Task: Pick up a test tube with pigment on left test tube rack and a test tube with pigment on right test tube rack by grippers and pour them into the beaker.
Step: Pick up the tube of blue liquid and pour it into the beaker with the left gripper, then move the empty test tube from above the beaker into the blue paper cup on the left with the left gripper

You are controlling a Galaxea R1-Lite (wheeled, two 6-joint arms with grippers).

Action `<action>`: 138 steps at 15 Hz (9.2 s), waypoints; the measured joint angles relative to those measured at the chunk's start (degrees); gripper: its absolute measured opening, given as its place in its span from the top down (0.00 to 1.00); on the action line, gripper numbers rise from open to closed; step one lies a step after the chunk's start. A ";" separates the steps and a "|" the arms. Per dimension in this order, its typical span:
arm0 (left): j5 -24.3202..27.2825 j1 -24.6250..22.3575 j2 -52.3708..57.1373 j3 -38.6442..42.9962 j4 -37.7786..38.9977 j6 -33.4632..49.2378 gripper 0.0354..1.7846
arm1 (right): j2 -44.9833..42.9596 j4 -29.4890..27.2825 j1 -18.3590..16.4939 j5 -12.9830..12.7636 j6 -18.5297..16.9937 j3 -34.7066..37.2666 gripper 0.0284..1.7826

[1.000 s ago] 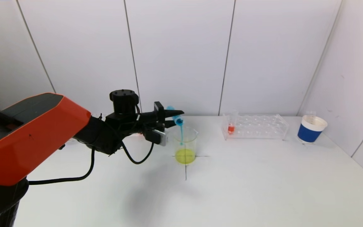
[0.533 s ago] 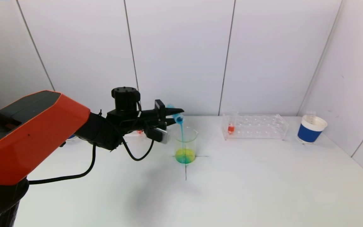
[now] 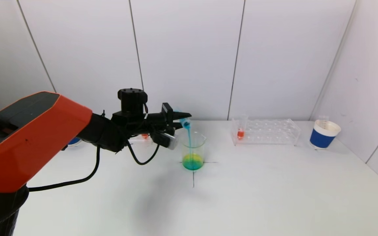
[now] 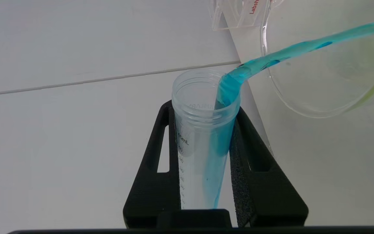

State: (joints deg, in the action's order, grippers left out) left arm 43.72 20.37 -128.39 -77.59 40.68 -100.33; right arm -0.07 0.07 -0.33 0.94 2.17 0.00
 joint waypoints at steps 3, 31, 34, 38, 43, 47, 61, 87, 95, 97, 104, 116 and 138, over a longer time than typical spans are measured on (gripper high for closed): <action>-0.44 0.02 0.57 -0.51 -3.22 -3.12 0.76 | 0.00 0.00 -0.02 0.00 0.00 0.00 0.01; -7.20 2.36 4.27 -7.58 -18.52 -14.82 0.76 | 0.00 -0.02 0.00 0.00 0.00 0.00 0.01; -7.03 2.28 4.36 -7.52 -18.55 -14.64 0.76 | 0.00 0.00 0.00 -0.01 0.00 0.00 0.01; -6.35 1.87 4.79 -7.13 -22.66 -13.57 0.76 | 0.00 0.00 0.00 0.00 -0.02 0.00 0.01; -4.58 1.76 5.32 -5.73 -19.41 -2.51 0.76 | 0.00 -0.02 0.00 0.00 0.00 0.00 0.01; -3.97 1.78 5.29 -4.41 -11.67 8.13 0.76 | 0.00 -0.02 0.00 -0.01 0.00 0.00 0.01; -30.84 2.12 9.90 -10.91 -7.17 52.96 0.76 | 0.00 0.00 0.00 0.00 0.00 0.00 0.01; -56.27 -26.04 25.09 1.61 -14.36 88.83 0.76 | 0.00 -0.02 0.00 0.00 0.00 0.00 0.01; -56.33 -31.72 21.97 9.62 -4.72 93.03 0.76 | 0.00 -0.02 0.00 0.00 0.00 0.00 0.01; -56.09 -32.05 19.65 9.96 -1.85 94.62 0.76 | 0.00 -0.02 0.00 0.00 0.00 0.00 0.01; -55.17 -33.04 8.90 9.24 10.84 96.28 0.76 | 0.00 0.00 0.00 0.00 0.00 0.00 0.01; -54.08 -34.76 -2.67 6.12 17.86 96.74 0.76 | 0.00 0.00 -0.02 0.00 0.00 0.00 0.01; -52.70 -34.76 -3.25 7.28 19.48 97.61 0.76 | 0.00 0.00 0.00 0.00 0.00 0.00 0.01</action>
State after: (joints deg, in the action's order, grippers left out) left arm -8.98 -14.38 -131.65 -70.32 60.16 -2.72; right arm -0.07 0.07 -0.33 0.94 2.17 0.00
